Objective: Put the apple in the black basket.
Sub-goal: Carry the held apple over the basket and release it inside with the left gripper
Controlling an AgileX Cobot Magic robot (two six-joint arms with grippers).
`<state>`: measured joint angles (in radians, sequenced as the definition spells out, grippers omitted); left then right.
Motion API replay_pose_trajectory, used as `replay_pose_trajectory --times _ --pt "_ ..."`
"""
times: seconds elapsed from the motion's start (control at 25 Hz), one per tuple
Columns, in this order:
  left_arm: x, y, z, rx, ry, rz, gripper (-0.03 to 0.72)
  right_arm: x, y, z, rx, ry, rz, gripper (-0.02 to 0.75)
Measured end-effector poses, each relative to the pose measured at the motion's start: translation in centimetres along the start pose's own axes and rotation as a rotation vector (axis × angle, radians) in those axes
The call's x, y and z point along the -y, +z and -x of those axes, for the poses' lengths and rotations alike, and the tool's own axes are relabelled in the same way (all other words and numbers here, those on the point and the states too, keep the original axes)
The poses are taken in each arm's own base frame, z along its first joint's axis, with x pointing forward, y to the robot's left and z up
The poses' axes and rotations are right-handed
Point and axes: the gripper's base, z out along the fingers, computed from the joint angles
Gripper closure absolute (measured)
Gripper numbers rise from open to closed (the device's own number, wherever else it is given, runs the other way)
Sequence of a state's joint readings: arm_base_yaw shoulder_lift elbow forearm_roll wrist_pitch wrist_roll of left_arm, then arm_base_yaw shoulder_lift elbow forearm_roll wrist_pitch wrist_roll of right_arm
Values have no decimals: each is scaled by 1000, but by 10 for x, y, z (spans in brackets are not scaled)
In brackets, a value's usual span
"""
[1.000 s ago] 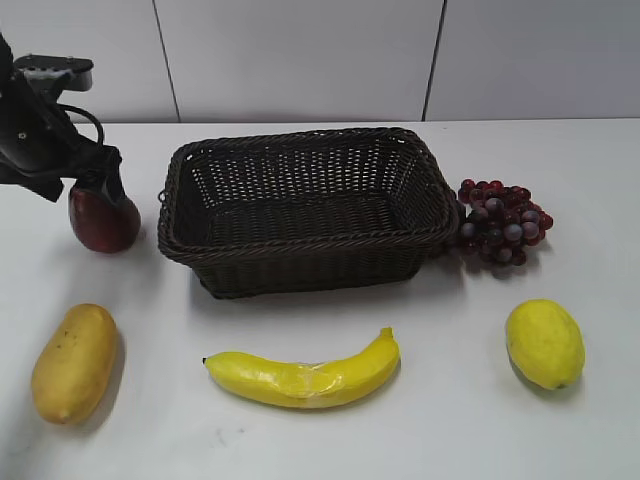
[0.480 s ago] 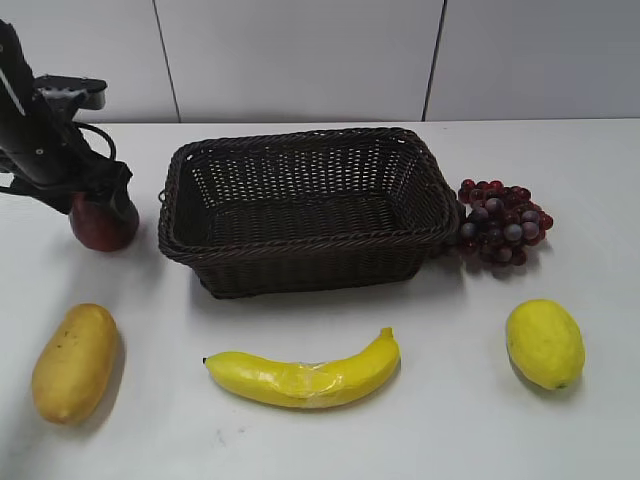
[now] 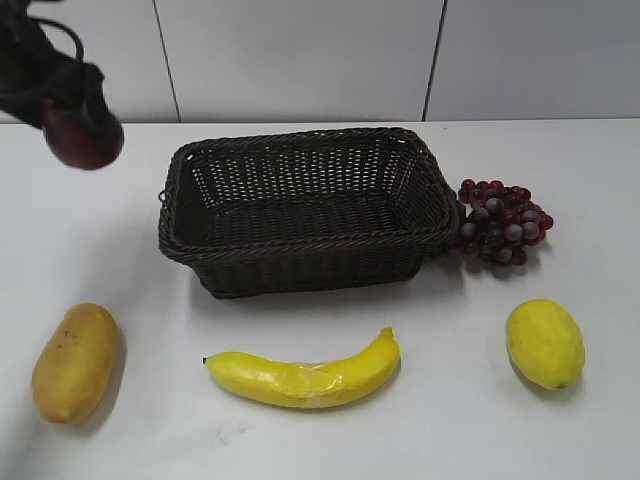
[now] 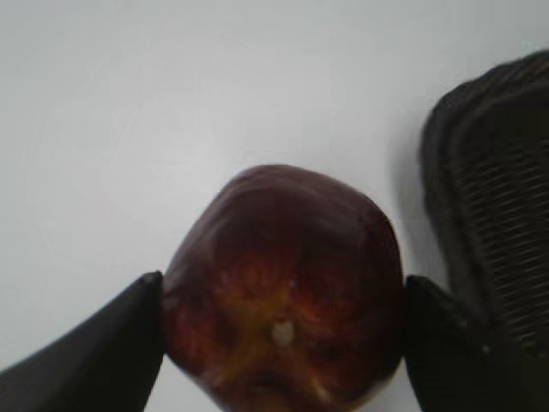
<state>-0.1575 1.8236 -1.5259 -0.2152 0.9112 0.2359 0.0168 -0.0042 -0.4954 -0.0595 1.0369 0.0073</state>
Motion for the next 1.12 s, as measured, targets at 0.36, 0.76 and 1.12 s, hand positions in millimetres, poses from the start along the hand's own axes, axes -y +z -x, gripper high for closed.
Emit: replay_pose_trajectory --times 0.36,0.76,1.12 --pt "108 -42 28 173 227 -139 78 0 0 0 0 0 0 167" --pt "182 67 4 -9 350 -215 78 0 0 0 0 0 0 167" --pt "179 133 -15 -134 340 -196 66 0 0 0 0 0 0 167"
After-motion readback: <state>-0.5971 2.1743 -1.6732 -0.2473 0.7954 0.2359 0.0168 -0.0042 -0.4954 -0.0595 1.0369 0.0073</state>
